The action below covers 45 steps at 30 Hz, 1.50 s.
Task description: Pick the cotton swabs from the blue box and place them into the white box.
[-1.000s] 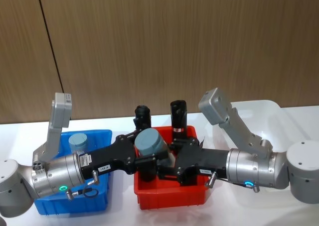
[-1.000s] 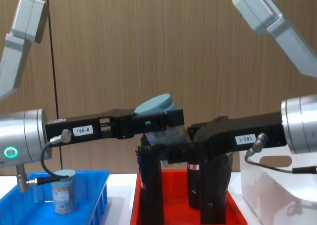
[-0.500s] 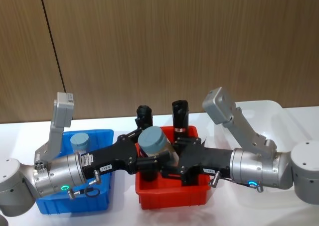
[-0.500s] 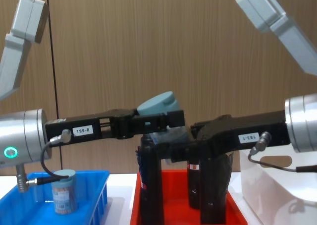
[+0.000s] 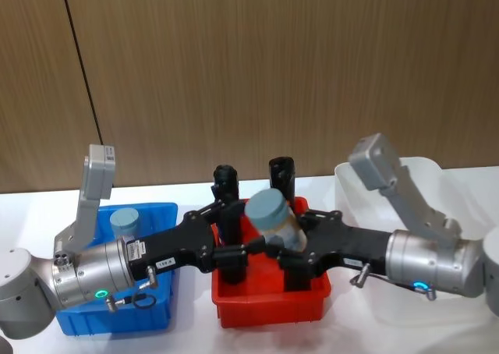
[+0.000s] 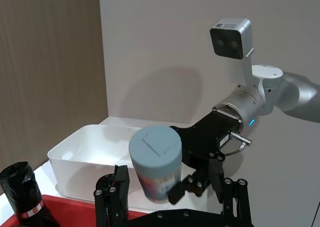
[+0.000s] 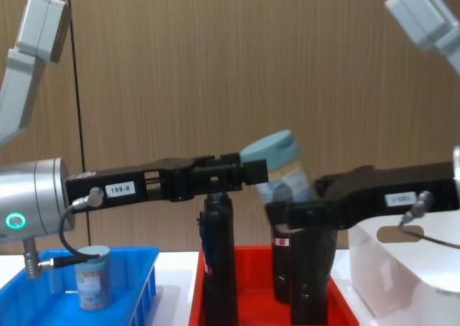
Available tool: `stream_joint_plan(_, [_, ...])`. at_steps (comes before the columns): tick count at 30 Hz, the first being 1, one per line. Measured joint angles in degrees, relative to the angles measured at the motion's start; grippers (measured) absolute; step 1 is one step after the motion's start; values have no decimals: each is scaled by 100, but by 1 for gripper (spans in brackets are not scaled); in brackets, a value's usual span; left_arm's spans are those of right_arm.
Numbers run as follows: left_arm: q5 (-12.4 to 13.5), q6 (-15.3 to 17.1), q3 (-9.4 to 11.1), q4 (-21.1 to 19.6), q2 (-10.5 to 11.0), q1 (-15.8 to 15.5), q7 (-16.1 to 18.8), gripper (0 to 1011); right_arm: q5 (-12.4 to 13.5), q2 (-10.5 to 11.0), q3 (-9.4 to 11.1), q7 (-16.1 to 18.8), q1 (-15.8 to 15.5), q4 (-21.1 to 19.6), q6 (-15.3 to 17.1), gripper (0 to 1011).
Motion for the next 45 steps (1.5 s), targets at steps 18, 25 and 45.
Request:
stream_joint_plan(18, [0,0,0,0,0,0,0,1004,491,499,454,-481,-133,117,-259,662])
stream_joint_plan(25, [0,0,0,0,0,0,0,1004,569,622,606,-689,-83,294,-346,662])
stream_joint_plan(45, [0,0,0,0,0,0,1,1004,151,571,691,-1188,428,1582,-598,662])
